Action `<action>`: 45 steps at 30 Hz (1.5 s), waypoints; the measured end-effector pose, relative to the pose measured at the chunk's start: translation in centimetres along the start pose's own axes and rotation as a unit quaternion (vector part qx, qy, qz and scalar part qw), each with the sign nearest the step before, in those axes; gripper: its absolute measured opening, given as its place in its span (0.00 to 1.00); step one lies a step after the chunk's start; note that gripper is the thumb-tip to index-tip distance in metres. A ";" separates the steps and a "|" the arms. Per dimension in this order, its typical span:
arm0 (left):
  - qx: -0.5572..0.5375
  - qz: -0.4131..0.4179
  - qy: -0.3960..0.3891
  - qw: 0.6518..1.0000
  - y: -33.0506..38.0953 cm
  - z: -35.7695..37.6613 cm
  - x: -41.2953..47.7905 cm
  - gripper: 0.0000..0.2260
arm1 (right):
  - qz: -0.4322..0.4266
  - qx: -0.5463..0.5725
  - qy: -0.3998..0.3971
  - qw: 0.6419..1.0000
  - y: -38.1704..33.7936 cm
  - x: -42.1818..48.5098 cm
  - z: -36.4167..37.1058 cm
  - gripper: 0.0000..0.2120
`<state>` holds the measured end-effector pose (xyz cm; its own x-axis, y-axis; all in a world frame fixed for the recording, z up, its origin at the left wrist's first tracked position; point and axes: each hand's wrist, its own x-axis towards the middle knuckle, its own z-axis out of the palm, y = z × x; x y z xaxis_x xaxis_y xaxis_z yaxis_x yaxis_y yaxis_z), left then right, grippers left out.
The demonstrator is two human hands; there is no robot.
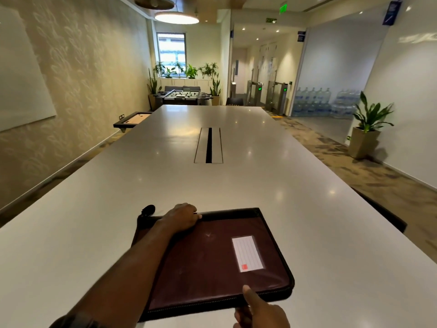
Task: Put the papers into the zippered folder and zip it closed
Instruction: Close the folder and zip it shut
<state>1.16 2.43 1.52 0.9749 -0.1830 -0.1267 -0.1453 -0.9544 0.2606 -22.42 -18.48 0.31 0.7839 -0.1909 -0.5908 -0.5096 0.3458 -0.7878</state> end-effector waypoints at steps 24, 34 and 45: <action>-0.343 -0.219 0.091 0.909 -0.8 0.7 -4.4 0.17 | -0.242 -0.288 0.086 0.923 -16.4 18.1 2.4 0.07; -0.265 -0.163 0.081 0.947 -1.6 1.9 -5.8 0.16 | -0.318 -0.431 0.074 0.841 -14.1 18.8 2.7 0.06; -0.340 0.006 -0.021 0.940 -7.7 1.8 -17.3 0.14 | -0.479 -0.411 -0.063 0.773 -3.6 4.8 3.6 0.08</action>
<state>-14.89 12.50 0.03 0.9645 -0.2150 -0.1536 -0.0005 -0.5828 0.8126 -15.51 -17.35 0.95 0.9428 0.1127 0.3138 0.3150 -0.6095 -0.7275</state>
